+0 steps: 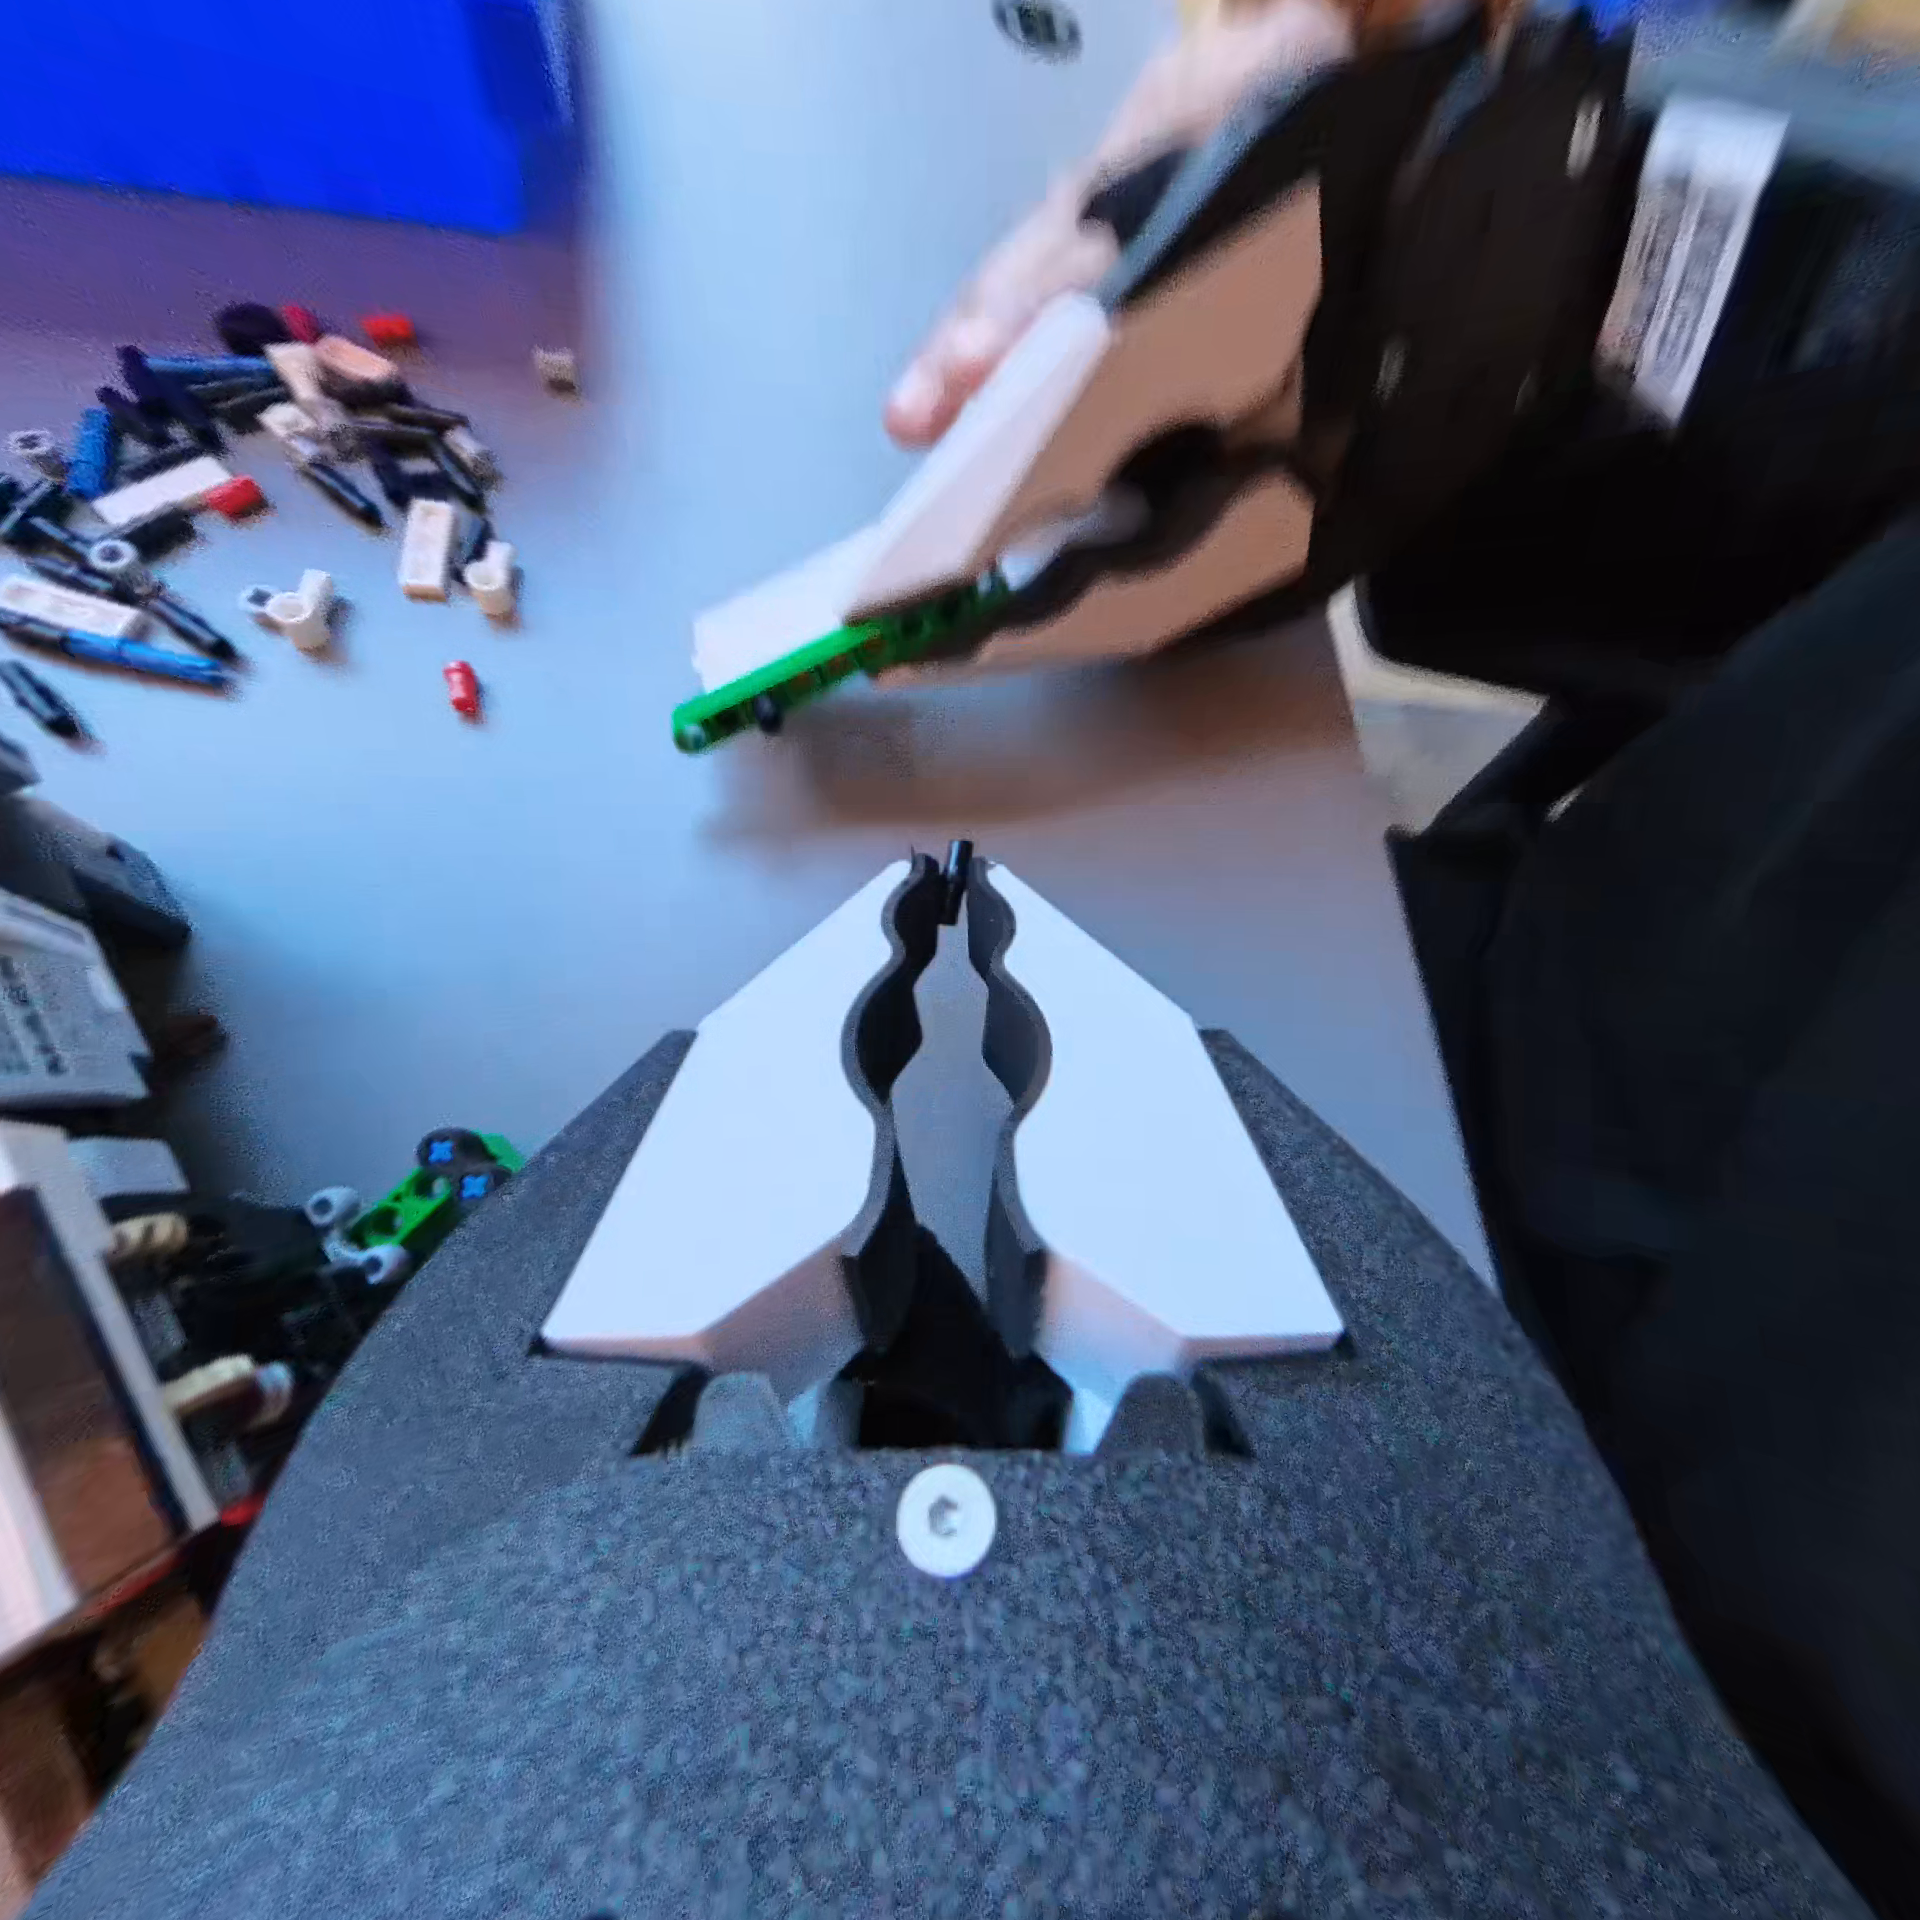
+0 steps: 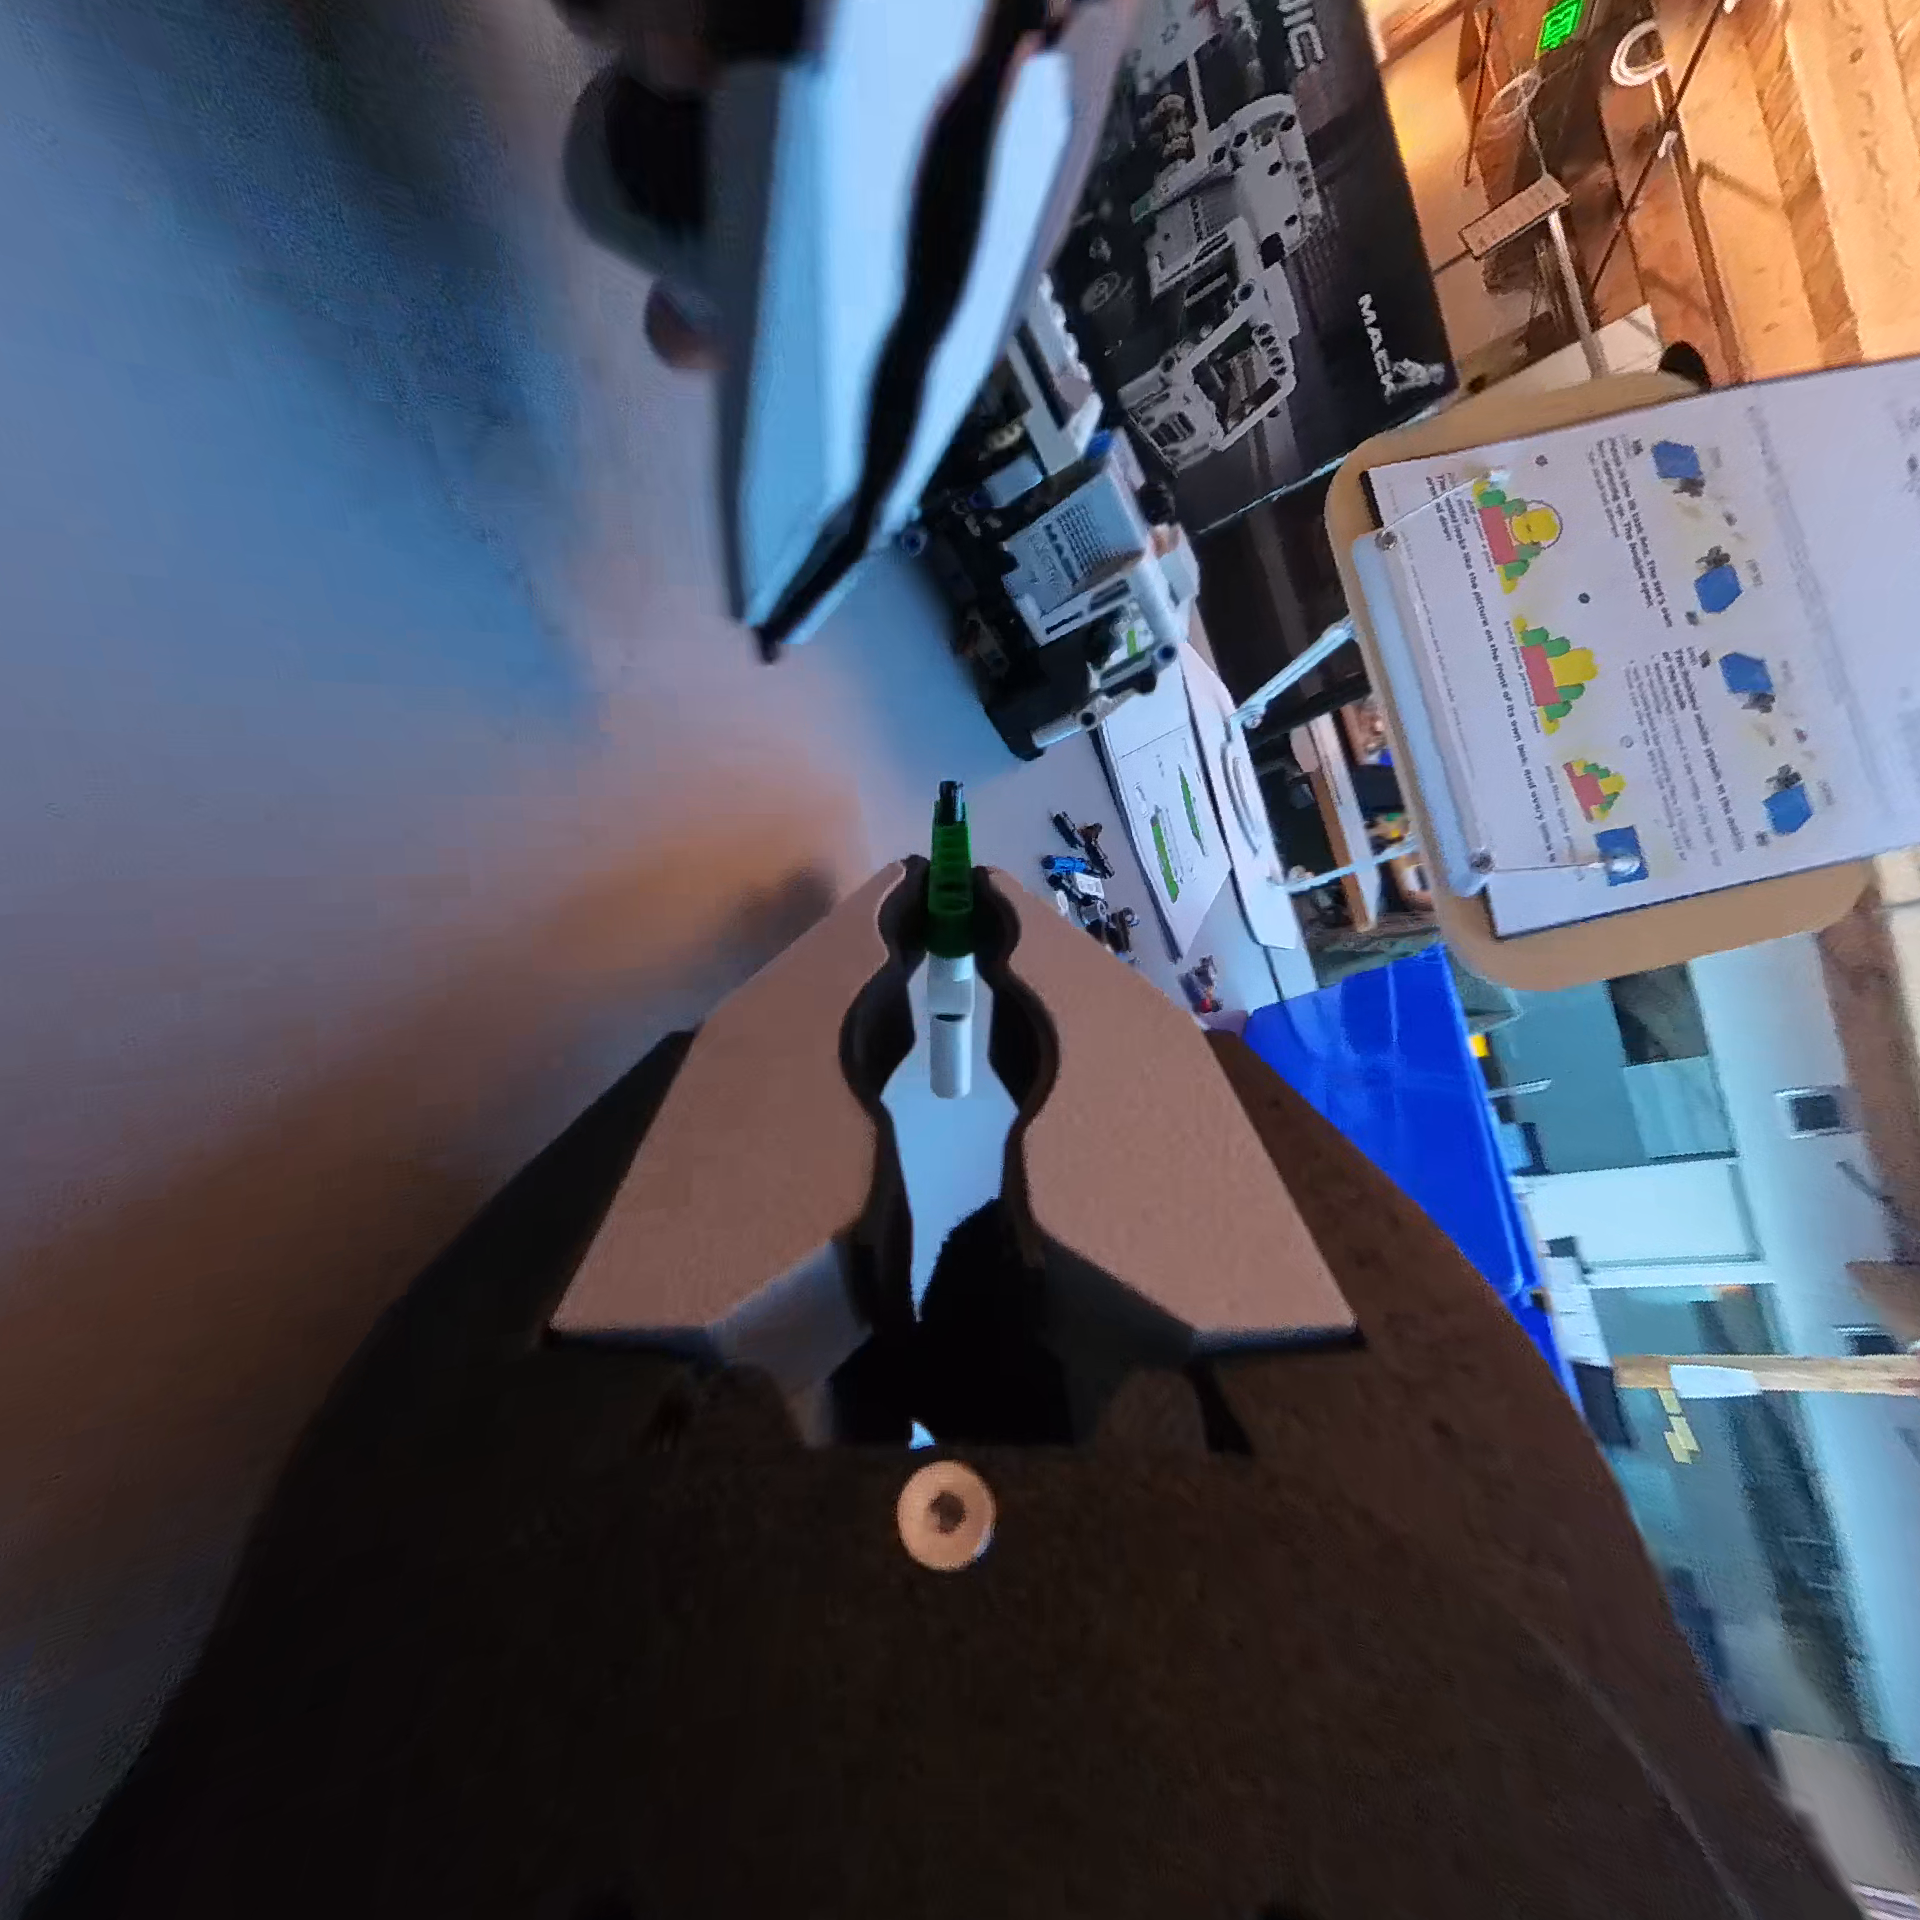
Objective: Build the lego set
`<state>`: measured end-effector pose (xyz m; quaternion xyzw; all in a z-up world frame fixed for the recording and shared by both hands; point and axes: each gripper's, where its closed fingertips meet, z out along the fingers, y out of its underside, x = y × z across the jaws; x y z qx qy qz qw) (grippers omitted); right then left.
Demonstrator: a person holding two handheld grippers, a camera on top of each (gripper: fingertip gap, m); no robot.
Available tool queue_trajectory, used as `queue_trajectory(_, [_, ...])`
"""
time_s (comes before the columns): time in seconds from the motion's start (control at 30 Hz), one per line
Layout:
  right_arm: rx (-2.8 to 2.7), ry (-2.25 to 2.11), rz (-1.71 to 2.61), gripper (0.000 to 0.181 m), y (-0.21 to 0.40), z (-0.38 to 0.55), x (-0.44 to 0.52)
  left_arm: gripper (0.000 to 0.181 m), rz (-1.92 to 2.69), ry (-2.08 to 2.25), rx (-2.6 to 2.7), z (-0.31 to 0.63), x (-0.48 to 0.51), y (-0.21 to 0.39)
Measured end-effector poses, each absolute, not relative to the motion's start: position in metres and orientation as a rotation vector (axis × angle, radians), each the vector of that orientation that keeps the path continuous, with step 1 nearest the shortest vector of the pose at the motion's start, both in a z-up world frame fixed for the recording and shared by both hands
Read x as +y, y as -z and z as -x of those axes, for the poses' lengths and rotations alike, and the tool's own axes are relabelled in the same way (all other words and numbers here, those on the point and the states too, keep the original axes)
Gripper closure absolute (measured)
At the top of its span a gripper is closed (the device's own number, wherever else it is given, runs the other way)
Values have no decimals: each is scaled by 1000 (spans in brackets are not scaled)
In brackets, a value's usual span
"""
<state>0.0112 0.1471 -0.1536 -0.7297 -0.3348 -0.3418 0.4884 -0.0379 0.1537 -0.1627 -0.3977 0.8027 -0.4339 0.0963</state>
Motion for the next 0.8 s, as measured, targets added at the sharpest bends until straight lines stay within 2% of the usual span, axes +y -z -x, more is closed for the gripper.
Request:
queue_trajectory(0.03, [-836, 864, 1766, 175, 155, -9, 151, 177, 1217, 1340, 2339, 36, 155, 157])
queue_trajectory(0.2, [-940, 1011, 1738, 175, 161, 13, 175, 177, 1169, 1344, 2191, 32, 162, 157])
queue_trajectory(0.33, [-973, 1073, 1750, 174, 167, 14, 180, 177, 954, 1096, 2127, 35, 171, 157])
queue_trajectory(0.8, [-1003, 1125, 1748, 174, 169, 21, 183, 178, 1060, 1096, 2201, 38, 168, 171])
